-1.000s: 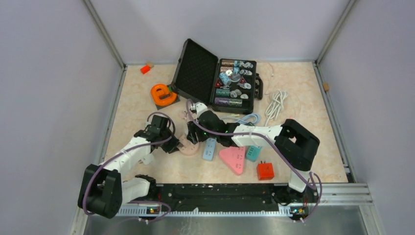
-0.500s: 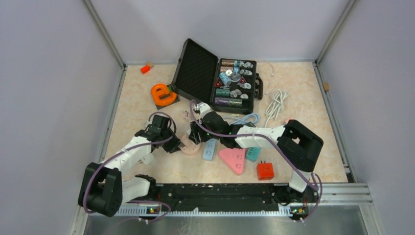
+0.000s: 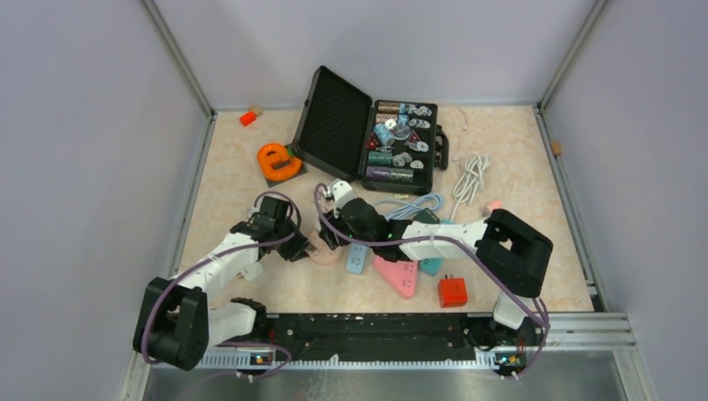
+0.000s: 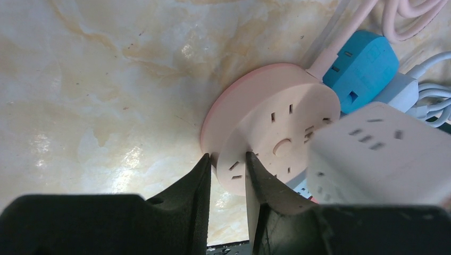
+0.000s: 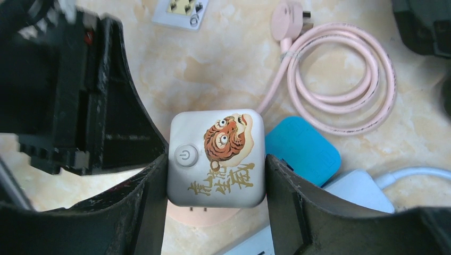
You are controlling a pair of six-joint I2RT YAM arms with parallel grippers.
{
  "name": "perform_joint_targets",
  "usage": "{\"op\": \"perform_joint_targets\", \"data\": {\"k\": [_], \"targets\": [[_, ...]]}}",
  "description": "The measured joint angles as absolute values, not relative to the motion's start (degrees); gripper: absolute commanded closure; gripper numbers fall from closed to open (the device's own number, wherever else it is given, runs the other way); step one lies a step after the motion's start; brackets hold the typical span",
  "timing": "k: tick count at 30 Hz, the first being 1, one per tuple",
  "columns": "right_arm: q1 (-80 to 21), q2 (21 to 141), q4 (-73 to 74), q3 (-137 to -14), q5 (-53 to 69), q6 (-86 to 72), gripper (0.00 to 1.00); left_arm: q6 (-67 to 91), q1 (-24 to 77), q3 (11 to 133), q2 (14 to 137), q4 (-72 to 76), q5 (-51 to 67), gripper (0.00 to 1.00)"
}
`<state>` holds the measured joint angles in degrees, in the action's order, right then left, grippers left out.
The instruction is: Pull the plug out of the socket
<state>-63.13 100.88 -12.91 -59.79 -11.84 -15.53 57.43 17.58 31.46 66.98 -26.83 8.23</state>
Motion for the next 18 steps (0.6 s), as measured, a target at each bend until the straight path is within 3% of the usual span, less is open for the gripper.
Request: {"op": "perform_joint_targets", "data": {"k": [11, 18], "targets": [[-65.2, 97.7, -18.3, -60.8, -11.3, -16.7, 1.00, 57.8, 17.8, 31.6, 66.9, -27.1, 8.1, 0.70], [-63.9, 94.8, -13.5, -60.8, -16.8, -19.8, 1.00, 56.8, 18.0, 33.1, 65.2, -32.6, 6.3, 0.53]]}}
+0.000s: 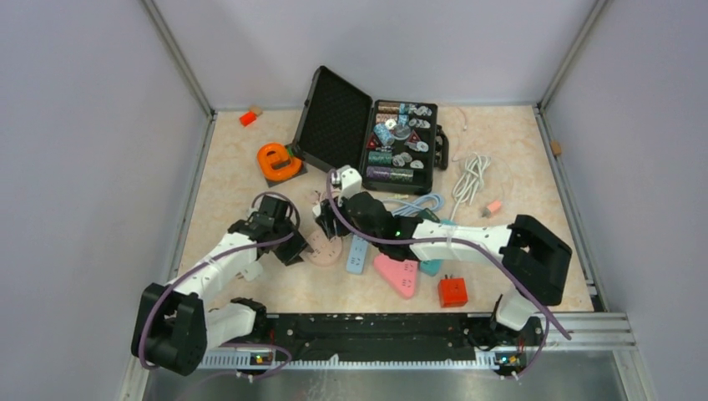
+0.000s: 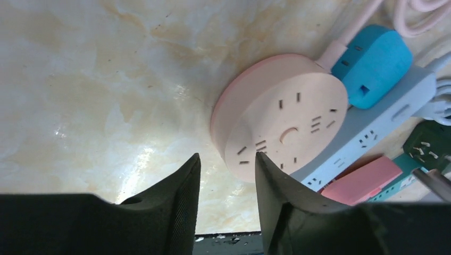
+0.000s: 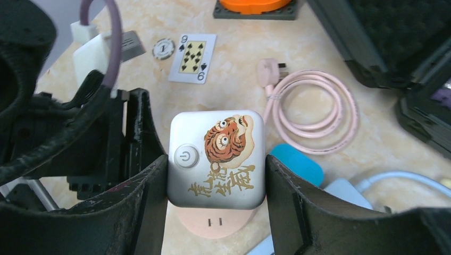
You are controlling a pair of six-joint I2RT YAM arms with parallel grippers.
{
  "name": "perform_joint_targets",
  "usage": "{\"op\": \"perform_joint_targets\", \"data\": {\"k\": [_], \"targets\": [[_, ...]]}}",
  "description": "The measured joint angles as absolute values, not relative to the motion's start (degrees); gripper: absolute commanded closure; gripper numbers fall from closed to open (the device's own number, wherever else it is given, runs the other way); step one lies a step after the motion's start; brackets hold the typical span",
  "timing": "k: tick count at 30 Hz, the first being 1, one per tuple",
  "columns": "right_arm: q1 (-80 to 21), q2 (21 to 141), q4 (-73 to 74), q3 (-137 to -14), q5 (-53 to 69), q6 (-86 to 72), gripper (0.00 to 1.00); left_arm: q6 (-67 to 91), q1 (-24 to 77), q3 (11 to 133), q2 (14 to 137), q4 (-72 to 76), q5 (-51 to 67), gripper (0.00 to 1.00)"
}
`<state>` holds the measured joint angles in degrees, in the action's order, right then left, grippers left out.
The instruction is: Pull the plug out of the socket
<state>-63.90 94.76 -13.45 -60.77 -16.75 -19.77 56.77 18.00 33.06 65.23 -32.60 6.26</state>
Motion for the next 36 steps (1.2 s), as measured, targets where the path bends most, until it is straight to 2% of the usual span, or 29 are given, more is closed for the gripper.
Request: {"op": "perform_joint_targets", "data": {"k": [7, 13, 19, 25, 33, 36], "targets": [[-62.3, 90.4, -10.5, -60.8, -19.0, -24.1, 1.00, 55.3, 17.6, 39.3, 62.2, -35.7, 6.0, 0.33], [-62.1, 90.1, -9.5, -60.8, -16.3, -26.4, 1.00, 54.5, 16.7, 45.3, 58.4, -41.9, -3.3, 0.02], [-62.2, 93.4, -10.8, -62.4, -8.6, -28.6, 1.00, 54.7, 16.5, 49.6, 46.8, -50.1, -19.8, 0.01], [-63.7, 101.3, -13.1, -66.5, -1.2, -30.1, 1.00, 53.4, 16.5, 51.3, 34.1, -52.1, -30.9, 0.01], [-66.4, 112.4, -14.5, -74.2, 7.9, -31.1, 0.92, 50.5, 16.5, 49.6, 25.8, -51.2, -36.5, 0.01], [-67.0, 115.2, -14.4, -76.1, 10.1, -31.1, 0.85, 49.8, 16.5, 48.4, 26.0, -51.1, -36.9, 0.01]]}}
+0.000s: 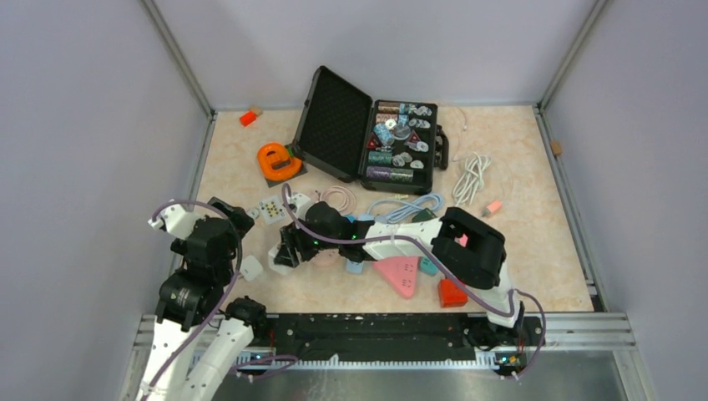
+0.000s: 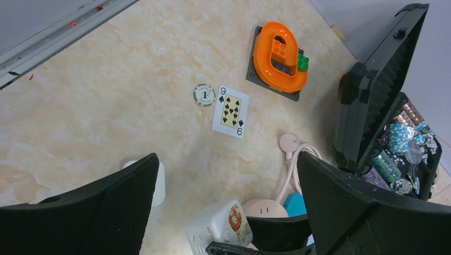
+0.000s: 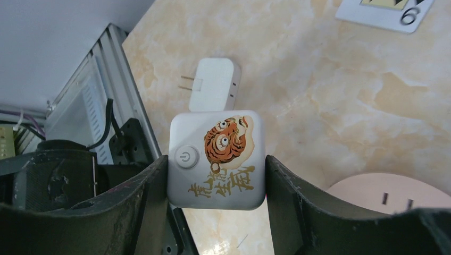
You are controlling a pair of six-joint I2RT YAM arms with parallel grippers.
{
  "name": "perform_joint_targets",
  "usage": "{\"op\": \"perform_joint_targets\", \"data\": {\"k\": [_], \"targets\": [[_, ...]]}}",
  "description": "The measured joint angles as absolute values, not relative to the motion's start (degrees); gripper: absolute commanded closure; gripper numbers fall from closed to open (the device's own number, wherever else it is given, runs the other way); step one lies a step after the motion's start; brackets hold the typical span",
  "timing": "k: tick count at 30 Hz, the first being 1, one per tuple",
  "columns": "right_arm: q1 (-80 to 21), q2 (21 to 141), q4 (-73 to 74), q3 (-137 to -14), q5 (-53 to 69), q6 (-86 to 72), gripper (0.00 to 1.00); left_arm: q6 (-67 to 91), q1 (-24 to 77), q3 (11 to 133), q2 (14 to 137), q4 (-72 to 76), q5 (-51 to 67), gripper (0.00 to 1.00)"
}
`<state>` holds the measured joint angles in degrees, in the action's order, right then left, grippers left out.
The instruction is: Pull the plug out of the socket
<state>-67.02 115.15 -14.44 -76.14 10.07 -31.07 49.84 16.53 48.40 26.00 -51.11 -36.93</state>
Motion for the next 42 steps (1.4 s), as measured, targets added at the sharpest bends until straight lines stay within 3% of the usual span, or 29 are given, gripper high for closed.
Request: {"op": "perform_joint_targets", "data": {"k": [4, 9, 12, 19, 30, 36, 42], "targets": [[-67.2, 117.8, -13.7, -77.1, 11.7, -31.0, 0.69, 49.3, 16.5, 48.1, 26.0, -51.0, -37.1, 0.01], [-67.2, 119.5, -11.8, -78.1, 11.7, -30.9, 0.37, 48.6, 16.5, 48.0, 26.4, -50.4, -37.2, 0.01], [-67.2, 119.6, -10.9, -79.1, 10.8, -30.5, 0.29, 47.7, 16.5, 47.8, 26.8, -49.8, -37.0, 0.01], [-67.2, 119.6, -7.9, -83.5, 9.5, -29.5, 0.22, 43.8, 16.5, 47.4, 28.3, -47.2, -33.6, 0.01], [-66.2, 117.6, -3.4, -84.0, 5.4, -28.5, 0.21, 41.4, 16.5, 48.2, 29.5, -47.0, -31.5, 0.01], [-65.6, 104.4, 0.7, -77.3, -3.4, -26.5, 0.21, 39.4, 16.5, 50.5, 29.1, -47.2, -28.4, 0.01], [-64.4, 84.0, 14.2, -70.8, -21.8, -23.9, 0.20, 37.2, 16.5, 53.7, 28.7, -47.2, -23.7, 0.01]]}}
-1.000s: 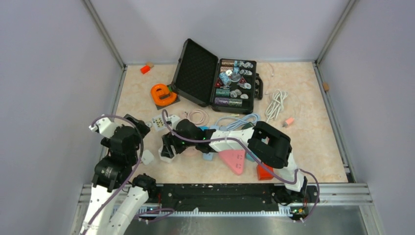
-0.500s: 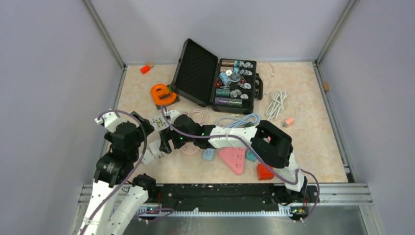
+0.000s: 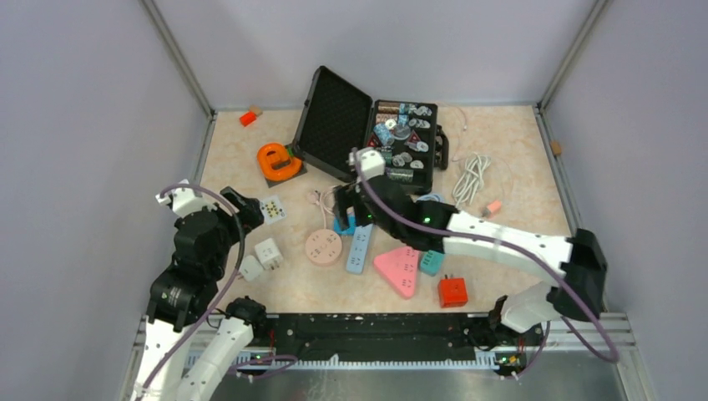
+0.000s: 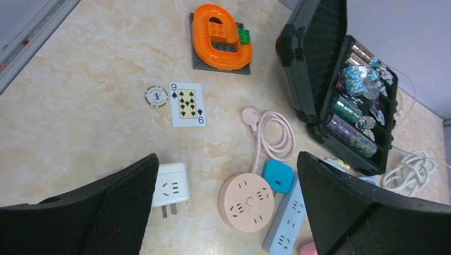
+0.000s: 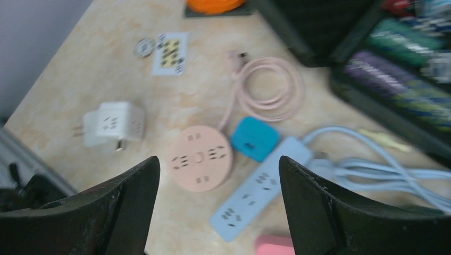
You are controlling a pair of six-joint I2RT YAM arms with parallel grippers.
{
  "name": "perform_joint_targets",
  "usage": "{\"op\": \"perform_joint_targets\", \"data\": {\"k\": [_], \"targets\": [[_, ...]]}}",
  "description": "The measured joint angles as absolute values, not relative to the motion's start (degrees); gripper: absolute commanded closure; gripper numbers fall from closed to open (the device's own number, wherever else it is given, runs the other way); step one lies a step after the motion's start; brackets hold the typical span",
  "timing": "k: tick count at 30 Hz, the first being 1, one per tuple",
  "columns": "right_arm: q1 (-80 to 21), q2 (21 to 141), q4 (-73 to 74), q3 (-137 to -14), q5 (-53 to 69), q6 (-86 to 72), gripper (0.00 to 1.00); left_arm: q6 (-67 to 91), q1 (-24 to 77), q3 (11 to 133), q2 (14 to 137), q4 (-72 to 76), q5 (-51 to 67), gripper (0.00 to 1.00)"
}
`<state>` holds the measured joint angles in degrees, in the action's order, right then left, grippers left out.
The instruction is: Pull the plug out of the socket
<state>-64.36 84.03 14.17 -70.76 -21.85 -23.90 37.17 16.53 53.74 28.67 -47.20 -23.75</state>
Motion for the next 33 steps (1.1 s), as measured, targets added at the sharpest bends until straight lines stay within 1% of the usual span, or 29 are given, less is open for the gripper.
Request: {"op": "perform_joint_targets", "data": {"k": [2, 7, 10, 14, 18, 24, 33], "targets": [[-63.4, 79.5, 18.3, -70.1, -27.2, -23.6, 0.20, 36.5, 16.5, 55.0, 28.8, -47.6, -22.5, 0.01], [-60.6, 65.8, 34.3, -69.6, -44.2, -22.9, 0.20, 34.3, 16.5, 59.2, 29.8, -48.3, -20.1, 0.01], [-60.3, 58.0, 40.1, -70.5, -50.9, -22.1, 0.19, 32.9, 16.5, 61.8, 30.0, -48.8, -19.1, 0.01], [-60.3, 47.0, 42.9, -74.5, -56.5, -19.1, 0.18, 31.3, 16.5, 66.7, 30.4, -50.1, -18.9, 0.01], [-60.3, 39.1, 43.0, -80.1, -60.8, -15.9, 0.11, 28.8, 16.5, 71.8, 30.7, -51.7, -19.1, 0.01], [-60.2, 35.0, 44.6, -86.8, -65.1, -13.1, 0.09, 25.6, 16.5, 77.1, 30.3, -53.2, -19.1, 0.01], [-60.2, 34.3, 43.6, -87.0, -66.4, -8.0, 0.07, 22.9, 16.5, 78.9, 29.5, -54.5, -19.9, 0.01]]}}
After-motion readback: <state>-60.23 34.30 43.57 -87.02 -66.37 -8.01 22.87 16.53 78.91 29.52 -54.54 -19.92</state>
